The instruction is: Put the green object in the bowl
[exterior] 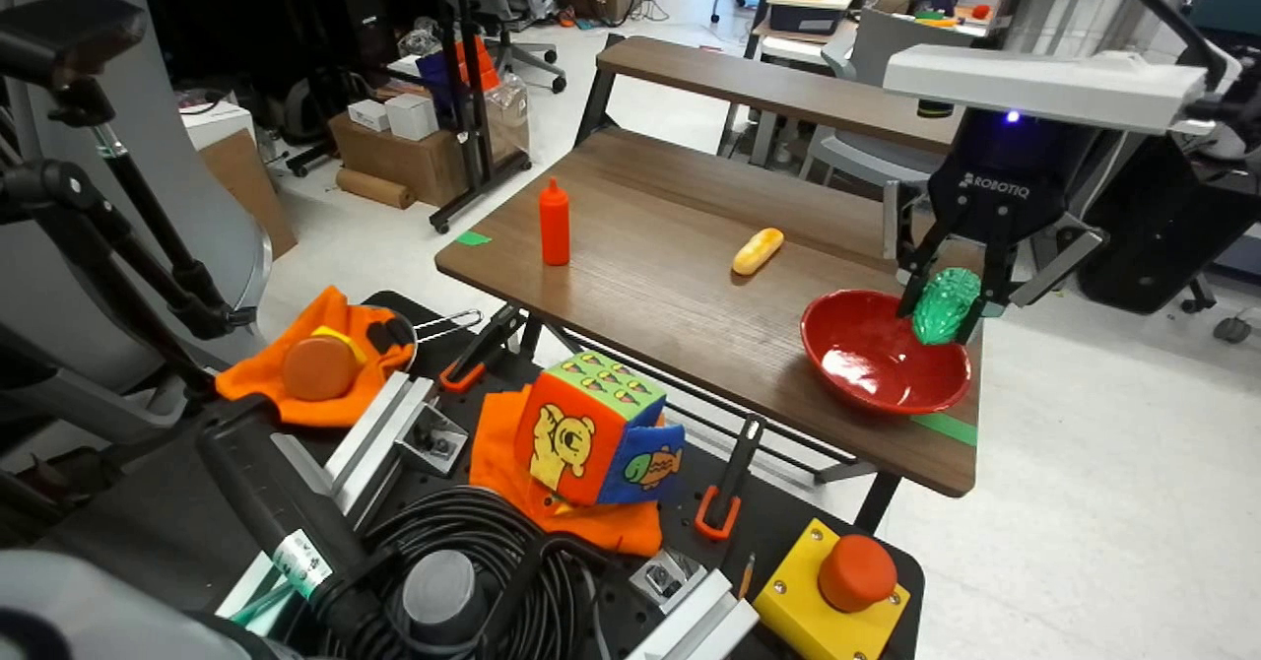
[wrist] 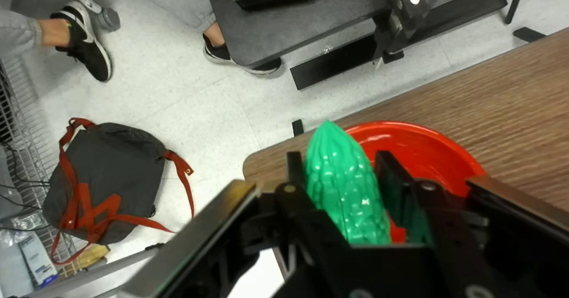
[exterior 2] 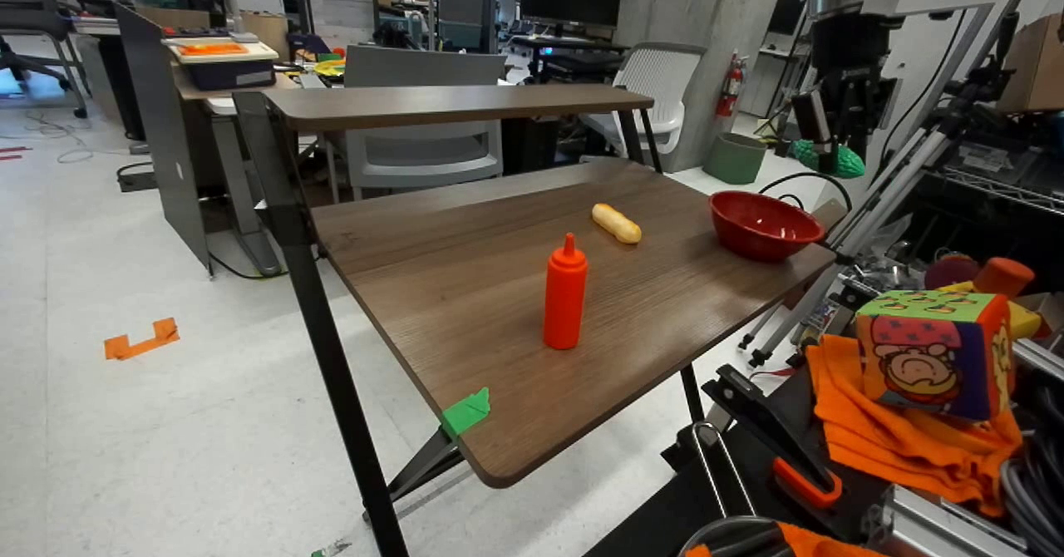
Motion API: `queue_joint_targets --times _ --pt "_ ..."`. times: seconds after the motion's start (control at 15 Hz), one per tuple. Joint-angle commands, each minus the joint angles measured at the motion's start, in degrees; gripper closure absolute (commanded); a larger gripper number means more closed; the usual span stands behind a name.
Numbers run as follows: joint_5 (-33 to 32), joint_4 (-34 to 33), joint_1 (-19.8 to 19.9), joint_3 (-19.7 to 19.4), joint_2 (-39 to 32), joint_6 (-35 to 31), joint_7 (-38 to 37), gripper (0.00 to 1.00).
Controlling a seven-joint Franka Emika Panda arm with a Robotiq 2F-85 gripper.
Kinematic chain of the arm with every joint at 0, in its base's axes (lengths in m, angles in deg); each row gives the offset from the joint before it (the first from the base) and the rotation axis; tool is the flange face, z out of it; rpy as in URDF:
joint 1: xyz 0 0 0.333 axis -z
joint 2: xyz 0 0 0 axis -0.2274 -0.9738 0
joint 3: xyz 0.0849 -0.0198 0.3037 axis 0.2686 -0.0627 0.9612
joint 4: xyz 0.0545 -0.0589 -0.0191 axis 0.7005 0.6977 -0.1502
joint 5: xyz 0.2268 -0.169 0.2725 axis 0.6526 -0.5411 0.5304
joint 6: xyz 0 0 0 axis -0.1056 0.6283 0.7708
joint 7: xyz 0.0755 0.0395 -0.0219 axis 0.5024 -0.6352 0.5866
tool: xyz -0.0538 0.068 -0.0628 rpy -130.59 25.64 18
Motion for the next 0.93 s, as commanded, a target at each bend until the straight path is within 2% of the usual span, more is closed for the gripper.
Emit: queue_joint_targets --times 0.0,0.4,0.73,0.8,0.87 --pt "0.18 -7.8 -2.36 1.27 -5.67 3.7 -2.87 0.81" --pt "-0.63 -16.08 -5.48 1.53 -14.17 8.72 -6.3 0.81" --pt "0.69 -19.88 -5.27 1.55 -17.58 13.96 -6.66 0.81" --pt "0.98 -20.58 -5.13 1.58 -17.9 14.52 -6.74 0.31" --pt "1.07 -21.12 -5.08 1.6 -18.11 14.89 -6.81 0.31"
